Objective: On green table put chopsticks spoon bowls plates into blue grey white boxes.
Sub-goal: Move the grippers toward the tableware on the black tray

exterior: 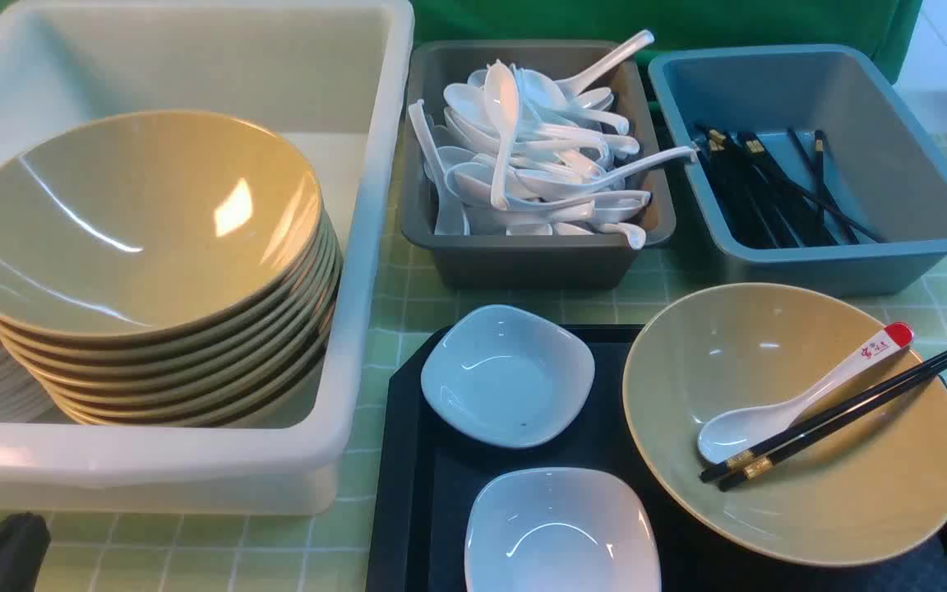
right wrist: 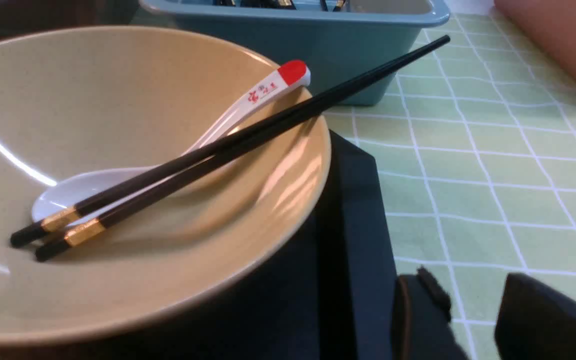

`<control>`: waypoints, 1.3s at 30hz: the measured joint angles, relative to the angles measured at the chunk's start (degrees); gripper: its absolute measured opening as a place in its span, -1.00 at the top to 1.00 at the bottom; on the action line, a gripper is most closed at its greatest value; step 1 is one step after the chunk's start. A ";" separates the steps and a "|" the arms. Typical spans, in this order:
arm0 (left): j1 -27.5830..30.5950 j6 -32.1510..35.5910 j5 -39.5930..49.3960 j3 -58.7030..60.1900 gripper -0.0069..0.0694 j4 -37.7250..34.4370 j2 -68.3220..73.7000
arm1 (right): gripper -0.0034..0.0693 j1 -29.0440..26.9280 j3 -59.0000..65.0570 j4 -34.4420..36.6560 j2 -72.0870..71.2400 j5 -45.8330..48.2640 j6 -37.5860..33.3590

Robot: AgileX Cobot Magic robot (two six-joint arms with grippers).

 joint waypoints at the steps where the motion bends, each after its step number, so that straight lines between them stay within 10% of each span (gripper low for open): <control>1: 0.00 0.00 0.00 0.00 0.82 0.00 0.00 | 0.25 0.00 0.00 0.00 0.00 0.00 0.00; 28: 0.00 0.30 -13.94 0.06 0.82 -14.68 0.00 | 0.25 0.00 0.94 -0.18 0.00 -8.75 -1.39; 39: 0.00 -1.12 -23.82 0.10 0.82 -18.17 0.00 | 0.25 0.00 1.01 -0.19 0.00 -25.46 23.54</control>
